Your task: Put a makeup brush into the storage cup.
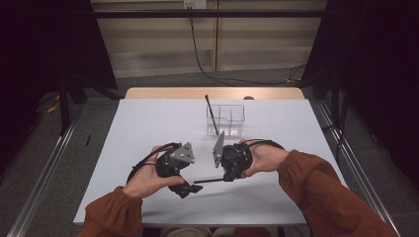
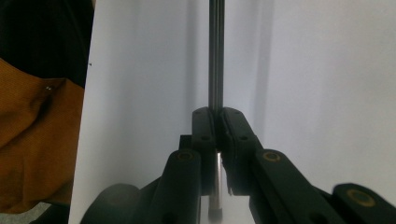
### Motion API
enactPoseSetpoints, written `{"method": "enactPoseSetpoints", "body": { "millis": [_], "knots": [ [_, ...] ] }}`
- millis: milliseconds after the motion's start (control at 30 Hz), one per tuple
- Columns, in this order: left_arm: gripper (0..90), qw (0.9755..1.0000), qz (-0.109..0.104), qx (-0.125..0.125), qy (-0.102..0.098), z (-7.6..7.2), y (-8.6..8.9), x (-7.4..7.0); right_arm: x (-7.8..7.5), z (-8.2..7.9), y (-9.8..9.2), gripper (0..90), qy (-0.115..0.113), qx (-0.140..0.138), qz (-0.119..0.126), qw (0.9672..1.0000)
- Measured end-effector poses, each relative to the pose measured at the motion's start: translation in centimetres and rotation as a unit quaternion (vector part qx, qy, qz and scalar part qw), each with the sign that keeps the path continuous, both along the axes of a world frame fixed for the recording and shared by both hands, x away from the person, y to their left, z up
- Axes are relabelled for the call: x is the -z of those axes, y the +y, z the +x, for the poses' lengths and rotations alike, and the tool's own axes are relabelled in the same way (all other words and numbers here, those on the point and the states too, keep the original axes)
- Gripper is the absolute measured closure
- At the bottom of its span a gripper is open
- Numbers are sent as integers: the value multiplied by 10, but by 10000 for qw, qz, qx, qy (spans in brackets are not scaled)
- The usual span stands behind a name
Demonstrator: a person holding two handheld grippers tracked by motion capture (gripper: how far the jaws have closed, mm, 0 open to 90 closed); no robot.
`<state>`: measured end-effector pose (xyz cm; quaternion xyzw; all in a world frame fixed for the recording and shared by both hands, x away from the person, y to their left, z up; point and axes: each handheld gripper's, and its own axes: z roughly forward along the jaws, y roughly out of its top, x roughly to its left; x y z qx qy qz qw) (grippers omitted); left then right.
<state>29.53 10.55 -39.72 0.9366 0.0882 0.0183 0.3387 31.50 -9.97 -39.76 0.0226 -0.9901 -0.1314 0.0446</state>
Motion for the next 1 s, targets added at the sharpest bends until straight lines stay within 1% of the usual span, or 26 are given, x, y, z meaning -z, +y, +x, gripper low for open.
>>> {"method": "enactPoseSetpoints", "body": {
  "millis": [67,133,300,333,400,433,467,567,600,633,667,700,767,800,833,900,967,1000],
  "knots": [
    [53,9999,74,4,121,2,-2,2,0,0,1,842,19,-16,-37,10000],
    [53,9997,149,15,174,3,-3,4,0,1,2,842,44,-40,-71,10000],
    [63,9995,259,68,196,6,-4,6,0,3,4,842,53,-88,-132,9999],
    [65,9990,338,175,254,7,-5,6,-1,3,4,842,71,-90,-149,9998],
    [66,9986,390,278,214,6,-6,6,-1,3,5,842,70,-111,-92,9999],
    [66,9988,391,225,182,6,-7,6,-2,3,5,842,82,-107,-108,9999],
    [68,9987,418,195,208,6,-7,6,-2,3,5,842,68,-140,-103,9998],
    [80,9981,470,244,329,8,-8,6,-2,3,6,842,61,-110,-87,9999],
    [83,9982,484,211,290,8,-8,7,-3,3,7,842,67,-121,-100,9999],
    [83,9978,504,243,357,9,-8,8,-3,3,7,842,65,-133,-86,9999],
    [100,9976,525,279,348,9,-8,8,-3,3,7,842,48,-131,-45,9999],
    [131,9979,541,247,249,9,-8,8,-3,3,7,842,59,-127,-42,9999],
    [214,9972,558,246,439,10,-10,8,-3,4,7,842,50,-122,-25,9999],
    [233,9970,567,243,473,11,-11,9,-3,4,7,842,66,-113,-25,9999],
    [237,9967,651,241,424,11,-12,9,-3,4,7,842,60,-113,-27,9999],
    [253,9960,719,303,429,10,-13,10,-3,3,8,842,40,-116,-32,9999],
    [353,9954,760,291,499,11,-14,10,-3,3,8,842,32,-127,-3,9999],
    [381,9949,797,289,555,12,-14,9,-3,3,8,842,22,-133,10,9999]
  ]
}}
